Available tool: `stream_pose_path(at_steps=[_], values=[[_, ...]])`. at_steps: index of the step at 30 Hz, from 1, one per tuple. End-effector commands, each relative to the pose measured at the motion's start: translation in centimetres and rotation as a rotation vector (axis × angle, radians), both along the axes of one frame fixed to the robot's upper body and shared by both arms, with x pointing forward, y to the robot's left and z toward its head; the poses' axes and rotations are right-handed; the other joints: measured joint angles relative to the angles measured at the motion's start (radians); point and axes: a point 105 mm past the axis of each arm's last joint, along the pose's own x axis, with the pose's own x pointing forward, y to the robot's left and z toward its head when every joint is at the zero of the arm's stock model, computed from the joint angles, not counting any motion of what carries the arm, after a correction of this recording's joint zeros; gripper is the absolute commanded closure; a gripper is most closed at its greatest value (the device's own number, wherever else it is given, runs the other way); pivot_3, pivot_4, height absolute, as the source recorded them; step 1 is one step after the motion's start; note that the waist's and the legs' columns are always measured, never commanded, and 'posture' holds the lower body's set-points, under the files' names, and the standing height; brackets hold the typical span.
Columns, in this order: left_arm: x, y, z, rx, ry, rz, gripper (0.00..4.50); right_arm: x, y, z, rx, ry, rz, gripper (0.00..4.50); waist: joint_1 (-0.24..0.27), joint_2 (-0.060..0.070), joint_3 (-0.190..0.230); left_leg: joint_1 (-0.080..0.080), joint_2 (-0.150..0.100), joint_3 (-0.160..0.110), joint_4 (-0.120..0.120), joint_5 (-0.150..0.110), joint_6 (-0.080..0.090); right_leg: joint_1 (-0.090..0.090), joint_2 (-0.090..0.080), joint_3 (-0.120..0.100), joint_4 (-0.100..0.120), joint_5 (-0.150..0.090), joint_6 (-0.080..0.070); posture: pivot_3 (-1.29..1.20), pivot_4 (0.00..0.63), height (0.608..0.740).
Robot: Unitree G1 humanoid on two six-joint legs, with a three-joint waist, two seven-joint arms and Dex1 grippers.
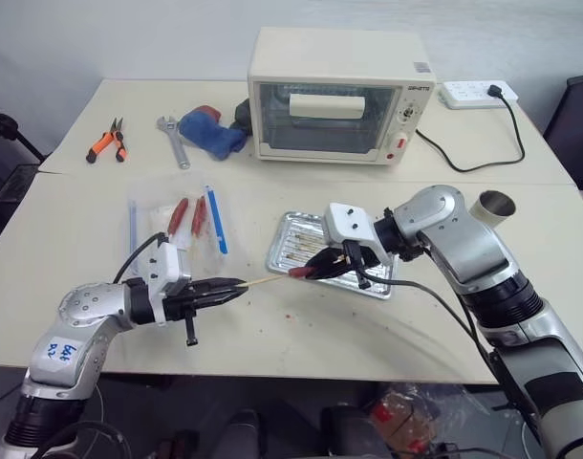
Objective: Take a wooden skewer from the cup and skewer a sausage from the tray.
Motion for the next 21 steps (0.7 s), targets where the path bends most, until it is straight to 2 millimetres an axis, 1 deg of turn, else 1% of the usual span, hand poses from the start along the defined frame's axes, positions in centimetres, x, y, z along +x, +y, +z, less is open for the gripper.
stream_pose_path(at_steps=[1,12,21], values=[[-0.6,-1.7,1.3,-0.026,-0.058,-0.085,4.50,-1.8,2.4,1.2,0.035,-0.037,0.132,4.18,0.000,0.000,0.000,0.000,0.000,0.000,0.000,0.000,0.000,0.000,0.000,0.000,0.000,0.000,0.000,0.00,0.150,0.740],[-1.4,0.2,1.4,0.011,-0.034,-0.075,4.50,-0.5,-0.9,0.6,-0.011,-0.037,0.068,4.18,0.000,0.000,0.000,0.000,0.000,0.000,0.000,0.000,0.000,0.000,0.000,0.000,0.000,0.000,0.000,0.00,0.150,0.740],[-1.4,-0.1,1.3,0.009,-0.029,-0.087,4.50,-0.1,-1.3,0.3,-0.013,-0.028,0.047,4.18,-0.001,0.000,0.000,0.000,0.000,0.000,0.000,0.000,0.000,0.000,0.000,0.000,0.000,0.000,0.000,0.00,0.150,0.740]])
